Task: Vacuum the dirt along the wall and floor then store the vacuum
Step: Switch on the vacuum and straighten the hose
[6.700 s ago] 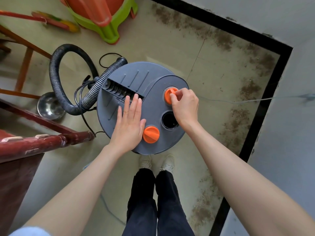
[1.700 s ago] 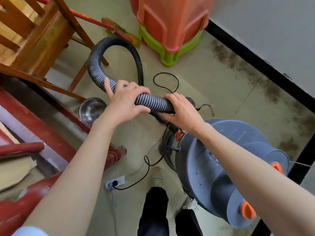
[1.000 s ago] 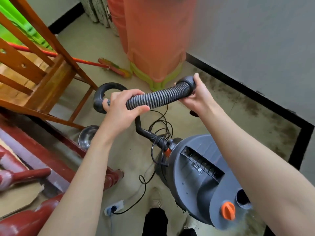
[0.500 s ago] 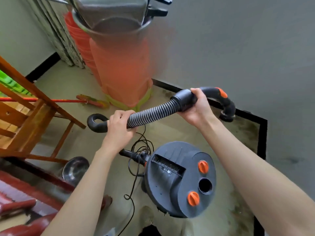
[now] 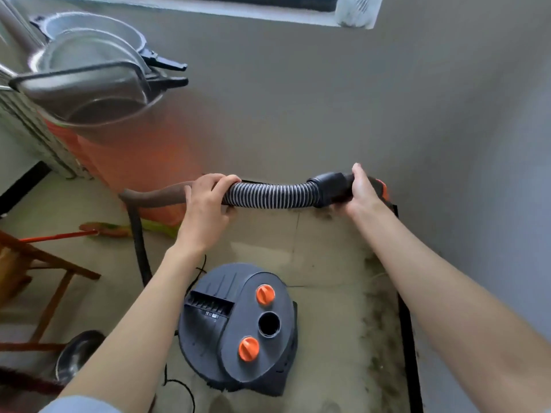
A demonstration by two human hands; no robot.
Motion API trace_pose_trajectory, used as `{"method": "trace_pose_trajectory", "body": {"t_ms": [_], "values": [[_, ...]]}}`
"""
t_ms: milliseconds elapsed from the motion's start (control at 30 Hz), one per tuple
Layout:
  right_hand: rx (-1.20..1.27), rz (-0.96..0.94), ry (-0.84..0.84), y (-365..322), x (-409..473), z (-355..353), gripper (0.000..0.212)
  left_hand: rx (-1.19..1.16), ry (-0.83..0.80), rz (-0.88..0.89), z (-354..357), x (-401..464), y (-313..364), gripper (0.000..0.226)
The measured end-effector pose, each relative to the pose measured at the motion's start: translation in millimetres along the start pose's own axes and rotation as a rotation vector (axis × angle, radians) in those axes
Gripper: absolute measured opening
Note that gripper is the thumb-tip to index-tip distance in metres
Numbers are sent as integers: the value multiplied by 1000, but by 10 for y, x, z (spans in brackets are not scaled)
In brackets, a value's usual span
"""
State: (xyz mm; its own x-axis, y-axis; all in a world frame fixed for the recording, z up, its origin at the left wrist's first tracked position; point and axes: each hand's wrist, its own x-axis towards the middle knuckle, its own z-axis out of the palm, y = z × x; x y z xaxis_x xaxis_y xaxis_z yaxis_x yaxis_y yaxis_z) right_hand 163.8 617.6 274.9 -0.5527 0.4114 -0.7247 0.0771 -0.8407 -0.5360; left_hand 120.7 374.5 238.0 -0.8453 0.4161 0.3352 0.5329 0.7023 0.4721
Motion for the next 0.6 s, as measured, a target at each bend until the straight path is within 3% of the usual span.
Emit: {"method": "trace_pose_trajectory", "body": {"t_ms": [100,233,433,600], "values": [[-33,-30,-5,-499,152,-310,70,-41,-45,19,298,79,421,52],[-40,-46,-89,-1044,284,-657,49,-137,-229,28,666,118,821,54],[-80,-56,-228,-1407,442,-722,52,-340,-407,-111,987,165,1069,58],[-136,-80,-274,-1572,718,-533,46,-437,-533,-236,1153,399,1032,43]]}}
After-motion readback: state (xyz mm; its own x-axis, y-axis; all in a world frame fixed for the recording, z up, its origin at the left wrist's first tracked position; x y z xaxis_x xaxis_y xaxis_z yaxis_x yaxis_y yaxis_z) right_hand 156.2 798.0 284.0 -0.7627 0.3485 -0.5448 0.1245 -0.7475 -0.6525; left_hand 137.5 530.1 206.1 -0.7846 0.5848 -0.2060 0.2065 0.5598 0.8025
